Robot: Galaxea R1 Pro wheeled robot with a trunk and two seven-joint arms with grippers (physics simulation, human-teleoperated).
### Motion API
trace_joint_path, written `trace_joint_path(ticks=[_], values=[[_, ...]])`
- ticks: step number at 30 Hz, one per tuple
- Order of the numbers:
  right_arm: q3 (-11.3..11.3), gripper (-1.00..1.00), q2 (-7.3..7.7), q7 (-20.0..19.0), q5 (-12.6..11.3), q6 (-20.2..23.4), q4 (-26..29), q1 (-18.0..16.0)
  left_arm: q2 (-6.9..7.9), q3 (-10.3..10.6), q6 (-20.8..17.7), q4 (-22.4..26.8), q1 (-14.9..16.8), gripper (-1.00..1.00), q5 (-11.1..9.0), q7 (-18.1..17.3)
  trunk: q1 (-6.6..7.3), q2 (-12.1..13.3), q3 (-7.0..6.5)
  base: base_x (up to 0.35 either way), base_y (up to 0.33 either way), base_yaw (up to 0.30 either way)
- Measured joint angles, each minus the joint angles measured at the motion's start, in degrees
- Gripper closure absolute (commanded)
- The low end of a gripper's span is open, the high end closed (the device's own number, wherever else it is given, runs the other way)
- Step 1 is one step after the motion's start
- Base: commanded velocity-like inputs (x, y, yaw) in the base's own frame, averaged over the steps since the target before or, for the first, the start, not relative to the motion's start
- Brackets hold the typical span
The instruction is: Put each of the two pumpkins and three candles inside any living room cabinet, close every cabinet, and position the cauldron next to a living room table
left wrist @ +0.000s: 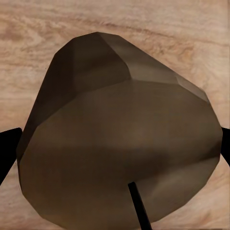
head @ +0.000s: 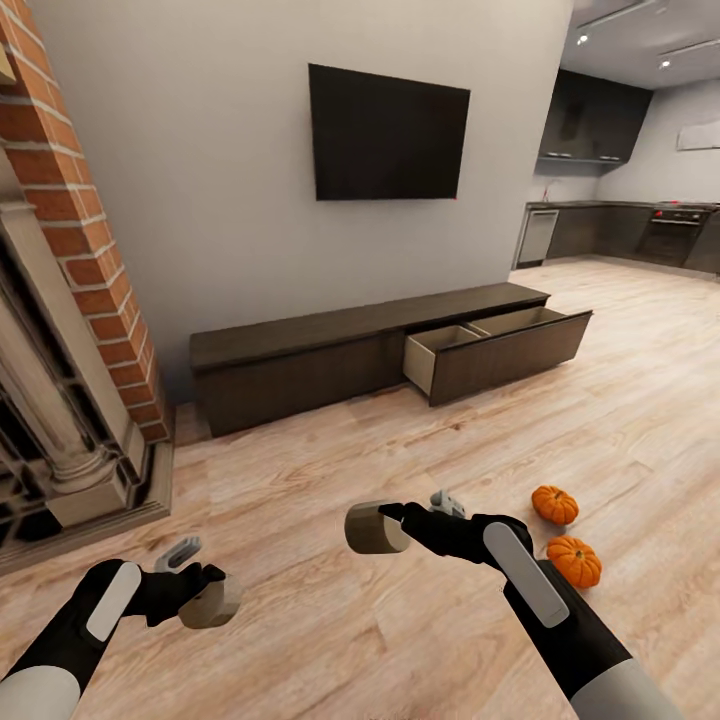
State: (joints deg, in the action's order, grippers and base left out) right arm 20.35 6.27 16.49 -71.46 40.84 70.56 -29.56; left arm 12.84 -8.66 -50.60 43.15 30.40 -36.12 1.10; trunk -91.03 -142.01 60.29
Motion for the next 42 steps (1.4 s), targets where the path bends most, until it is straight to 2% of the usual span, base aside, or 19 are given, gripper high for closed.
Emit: trace_joint_path(ticks=[11, 13, 15, 18, 34, 42], values=[[-0.05, 1.0, 0.24, -0.08, 0.1, -0.06, -2.26, 0.0, -0.02, 0.08, -0.06, -0.03, 0.0, 1.0, 0.02, 0.02, 0.0, 0.0, 0.76, 0.0, 0.0, -0.206], [-0.97, 1.0, 0.18, -0.1, 0.31, -0.07, -2.35, -0.01, -0.04, 0.1, -0.08, -0.02, 0.0, 1.0, 0.03, 0.0, 0.0, 0.0, 0.9, 0.0, 0.0, -0.203], [-3.24, 1.0, -0.01, -0.14, 0.69, 0.01, -2.4, -0.01, -0.13, 0.15, -0.21, -0.05, -0.01, 1.0, -0.01, -0.03, 0.0, 0.0, 1.04, 0.0, 0.0, -0.203], [-4.49, 1.0, 0.06, -0.16, 0.66, 0.09, -2.42, 0.0, -0.17, 0.17, -0.89, -0.01, 0.0, 1.0, 0.08, -0.03, 0.0, 0.0, 1.25, 0.0, 0.0, -0.202], [-4.75, 1.0, 0.06, -0.18, 0.65, 0.01, -2.43, 0.0, 0.0, 0.09, -1.16, 0.02, -0.02, 1.0, -0.05, -0.04, 0.0, 0.0, 2.39, 0.0, 0.01, -0.197], [-4.75, 1.0, -0.17, -0.18, 0.58, -0.02, -2.37, -0.01, 0.01, 0.08, -1.15, 0.04, -0.01, 1.0, 0.03, -0.04, 0.0, 0.0, 2.67, 0.0, 0.049, -0.064]])
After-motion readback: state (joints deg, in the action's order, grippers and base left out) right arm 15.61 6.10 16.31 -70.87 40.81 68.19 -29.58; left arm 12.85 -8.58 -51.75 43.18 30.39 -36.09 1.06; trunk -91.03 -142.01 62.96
